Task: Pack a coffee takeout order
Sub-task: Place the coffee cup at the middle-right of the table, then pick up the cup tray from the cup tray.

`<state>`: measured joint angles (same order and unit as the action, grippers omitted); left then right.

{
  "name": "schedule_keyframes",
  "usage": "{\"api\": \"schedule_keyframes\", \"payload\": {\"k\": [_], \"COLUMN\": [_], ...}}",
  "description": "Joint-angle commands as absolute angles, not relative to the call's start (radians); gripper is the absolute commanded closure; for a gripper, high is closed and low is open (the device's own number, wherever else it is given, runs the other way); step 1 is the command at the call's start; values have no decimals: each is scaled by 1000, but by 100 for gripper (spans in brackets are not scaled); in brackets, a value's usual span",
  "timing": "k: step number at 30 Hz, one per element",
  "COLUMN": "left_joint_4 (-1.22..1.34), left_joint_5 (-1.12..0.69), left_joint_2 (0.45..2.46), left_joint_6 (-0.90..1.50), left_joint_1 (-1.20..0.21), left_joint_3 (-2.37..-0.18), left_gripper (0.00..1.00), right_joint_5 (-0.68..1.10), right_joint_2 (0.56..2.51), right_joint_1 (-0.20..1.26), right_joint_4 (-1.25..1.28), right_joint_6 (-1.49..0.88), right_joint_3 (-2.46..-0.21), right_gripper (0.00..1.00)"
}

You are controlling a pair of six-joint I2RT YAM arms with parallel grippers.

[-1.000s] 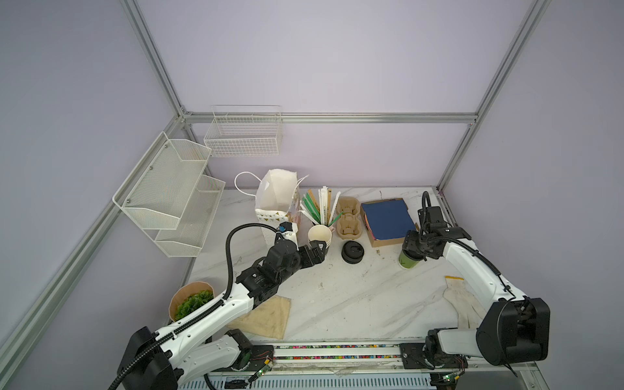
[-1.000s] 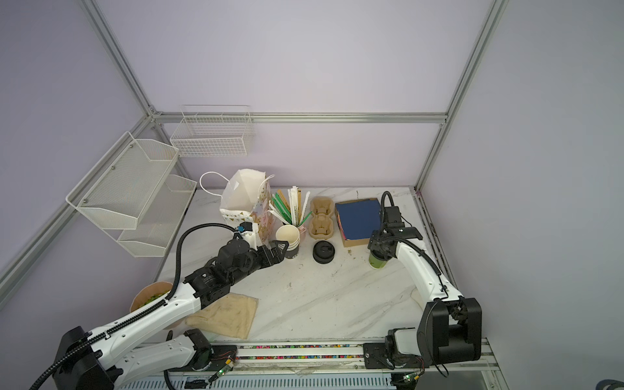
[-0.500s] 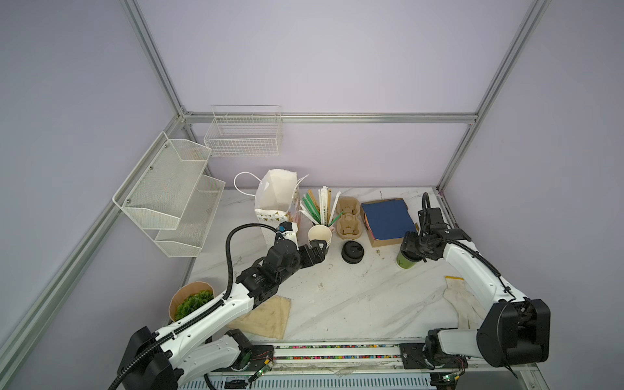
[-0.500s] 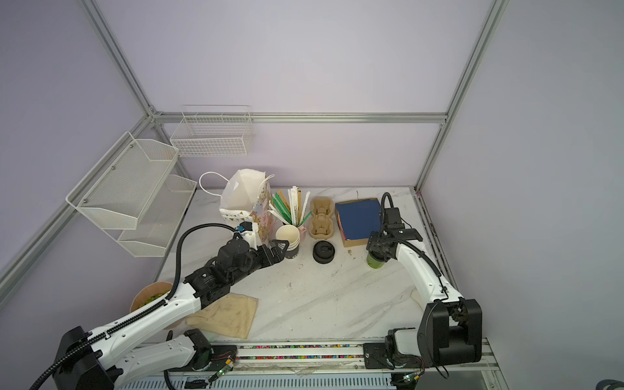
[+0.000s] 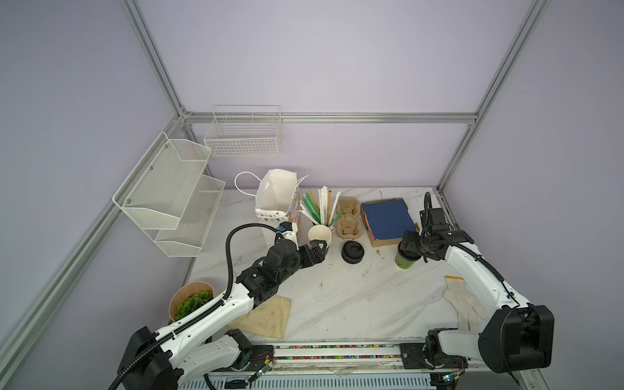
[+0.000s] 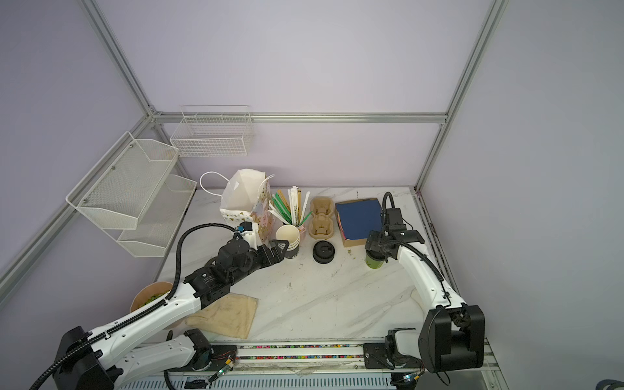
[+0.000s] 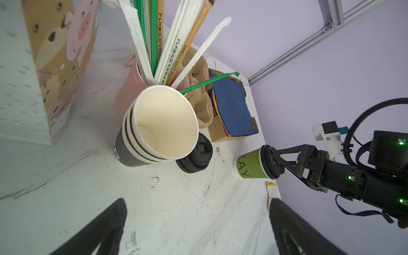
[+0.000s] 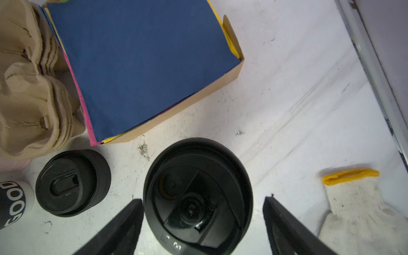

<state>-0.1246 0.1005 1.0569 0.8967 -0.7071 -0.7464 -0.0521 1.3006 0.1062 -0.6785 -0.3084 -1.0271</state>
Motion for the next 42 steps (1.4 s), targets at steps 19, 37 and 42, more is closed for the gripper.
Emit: {"api": "schedule_keyframes", "payload": {"k": [19, 37, 42], "left_joint_4": [-361, -626, -625], "left_joint_5": [107, 67, 234], "left_joint_2": [1051, 1009, 940], "left_joint_6": [642, 420, 296], "left_joint_1": [-598, -394, -394], "left_joint_3": [-1016, -1238, -1212], "left_gripper": [0, 0, 0], "right_joint_5": [6, -58, -87], "right_joint_2": [1232, 1434, 1542], "right_joint_1": [247, 530, 543], "right_joint_4": [-704, -545, -507], "right_joint_6": [-338, -438, -440], "right_joint_3": [-1249, -1293, -1312], "right_gripper": [18, 30, 32]}}
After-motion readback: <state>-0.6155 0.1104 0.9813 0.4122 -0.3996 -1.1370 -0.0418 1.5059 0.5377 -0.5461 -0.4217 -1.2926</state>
